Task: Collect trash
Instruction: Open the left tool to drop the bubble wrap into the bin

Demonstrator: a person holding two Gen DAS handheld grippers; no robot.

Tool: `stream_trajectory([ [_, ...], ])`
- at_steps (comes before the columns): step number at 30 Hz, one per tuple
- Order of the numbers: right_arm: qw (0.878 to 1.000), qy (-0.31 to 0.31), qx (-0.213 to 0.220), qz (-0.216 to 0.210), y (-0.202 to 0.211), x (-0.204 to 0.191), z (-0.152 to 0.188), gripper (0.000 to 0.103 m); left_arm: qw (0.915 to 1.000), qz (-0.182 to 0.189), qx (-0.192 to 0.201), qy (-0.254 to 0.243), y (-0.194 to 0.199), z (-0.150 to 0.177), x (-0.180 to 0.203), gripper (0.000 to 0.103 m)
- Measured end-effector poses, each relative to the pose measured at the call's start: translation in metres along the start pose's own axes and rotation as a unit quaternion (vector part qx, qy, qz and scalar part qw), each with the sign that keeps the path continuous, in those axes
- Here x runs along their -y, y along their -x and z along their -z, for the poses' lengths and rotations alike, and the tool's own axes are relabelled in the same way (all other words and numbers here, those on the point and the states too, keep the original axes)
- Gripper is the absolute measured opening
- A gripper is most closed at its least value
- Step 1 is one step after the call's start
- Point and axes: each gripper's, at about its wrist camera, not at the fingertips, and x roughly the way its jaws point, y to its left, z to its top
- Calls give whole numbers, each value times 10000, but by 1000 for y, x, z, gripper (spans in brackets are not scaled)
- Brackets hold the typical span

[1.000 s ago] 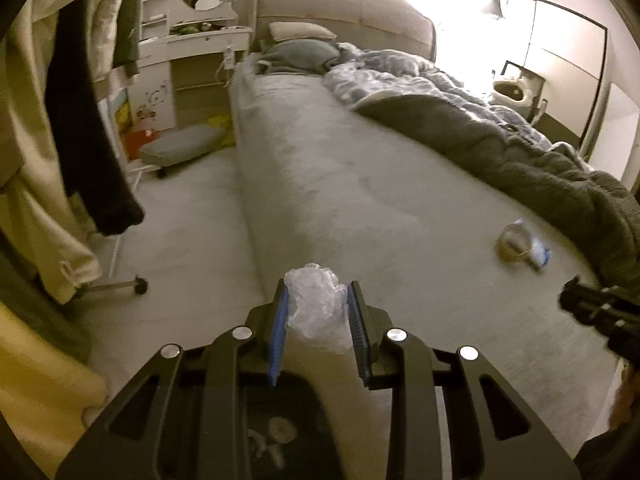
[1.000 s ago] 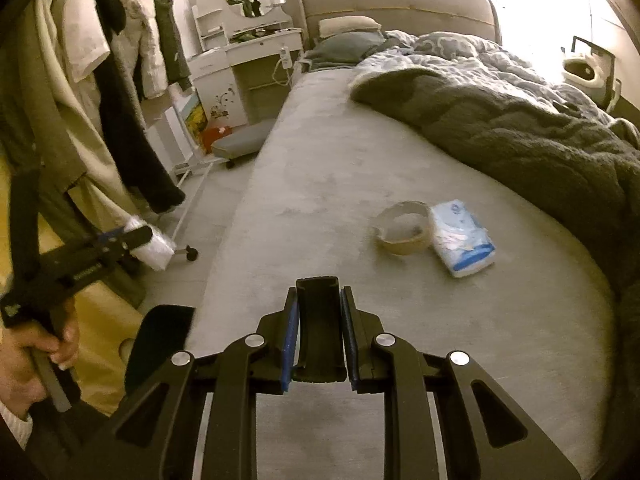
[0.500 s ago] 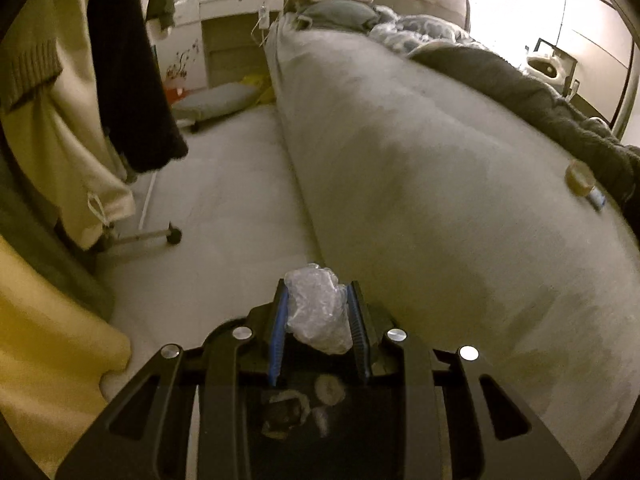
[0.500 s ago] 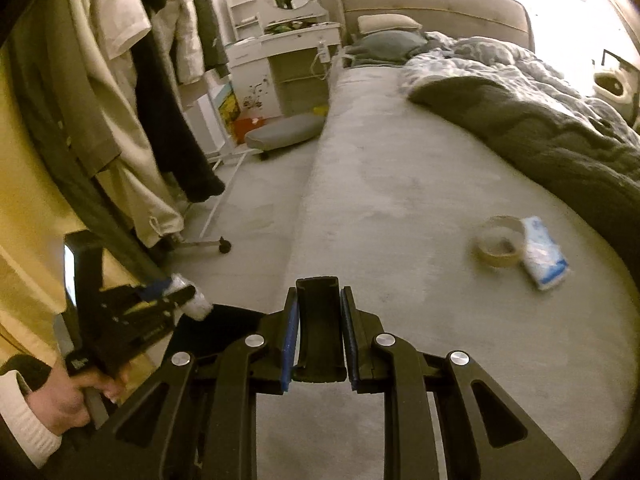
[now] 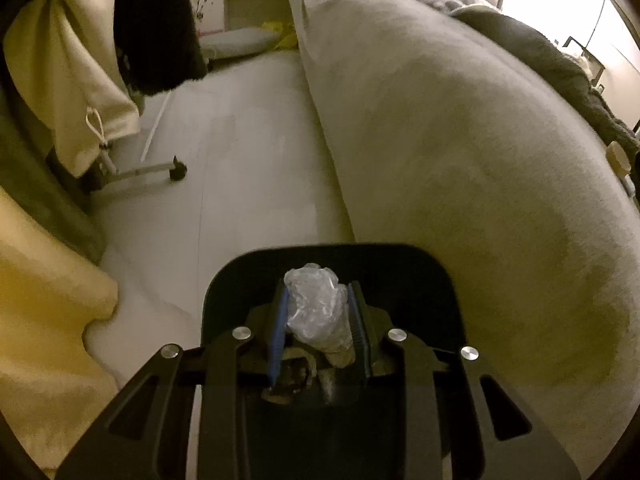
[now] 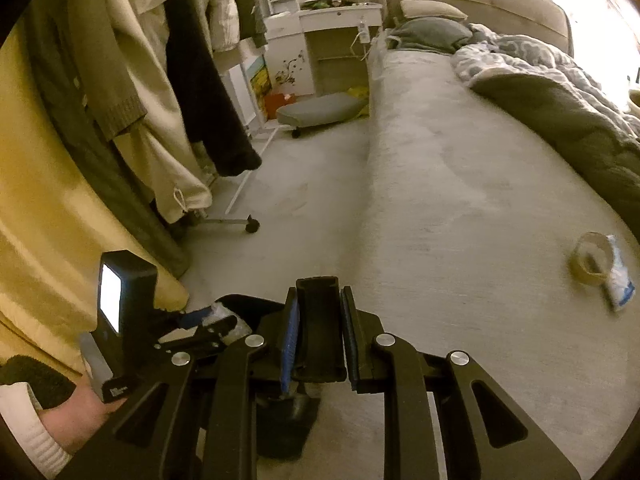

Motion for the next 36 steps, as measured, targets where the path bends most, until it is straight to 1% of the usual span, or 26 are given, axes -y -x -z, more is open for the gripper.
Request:
stream_trajectory([
  [4, 9999, 74, -88, -34, -10, -9, 0, 20, 9998, -64, -204, 27, -6, 7, -7, 33],
  [5, 9999, 93, -116, -47, -13, -12, -1, 20, 9997, -67, -235, 40, -7, 9, -8, 35],
  [7, 9998, 121, -155, -63, -18, -16, -1, 20, 9994, -4, -339, 107, -9, 13, -14, 45],
  [8, 9997, 136, -173, -71, -20, -18, -1, 20, 9993, -8, -342, 113, -8, 15, -14, 53],
  [10, 9996, 172, -216, -85, -25, -23, -2, 20, 9994, -30, -340, 101, -6, 17, -17, 54],
  [12, 9994, 211, -257, -96, -30, -29, -2, 20, 9994, -22, -329, 102, -2, 19, -21, 60],
  [15, 9990, 273, -332, -106, -39, -37, -1, 20, 9996, -45, -259, 55, 3, 21, -26, 65],
  [17, 9987, 303, -388, -115, -44, -41, 0, 20, 9998, -88, -193, 27, 9, 22, -30, 65],
  [20, 9981, 337, -502, -128, -56, -48, 2, 20, 9999, -117, -76, -19, 18, 22, -37, 68],
  [25, 9965, 431, -702, -150, -75, -59, 7, 20, 9998, -155, -64, -47, 22, 23, -55, 68],
  [31, 9935, 515, -1006, -163, -105, -73, 17, 20, 9998, -183, 15, 119, 34, 24, -77, 68],
  [36, 9901, 587, -1269, -158, -130, -83, 27, 20, 9989, -138, 431, 73, 61, 17, -86, 64],
])
